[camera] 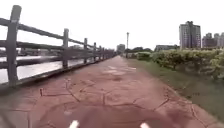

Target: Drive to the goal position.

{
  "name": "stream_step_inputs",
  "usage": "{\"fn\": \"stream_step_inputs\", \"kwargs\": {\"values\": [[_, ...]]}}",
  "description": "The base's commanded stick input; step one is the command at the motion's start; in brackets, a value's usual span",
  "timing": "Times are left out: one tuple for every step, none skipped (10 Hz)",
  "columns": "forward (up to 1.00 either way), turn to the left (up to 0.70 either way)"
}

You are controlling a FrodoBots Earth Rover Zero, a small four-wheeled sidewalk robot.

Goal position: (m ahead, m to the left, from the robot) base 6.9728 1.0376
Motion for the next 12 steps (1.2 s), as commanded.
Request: {"fn": "stream_step_inputs", "kwargs": {"values": [[0.70,0.00],[0.70,0.00],[0.70,0.00],[0.70,0.00],[0.70,0.00],[0.70,0.00],[0.70,0.00],[0.70,0.00],[0.70,0.00],[0.70,0.00],[0.70,0.00],[0.70,0.00]]}}
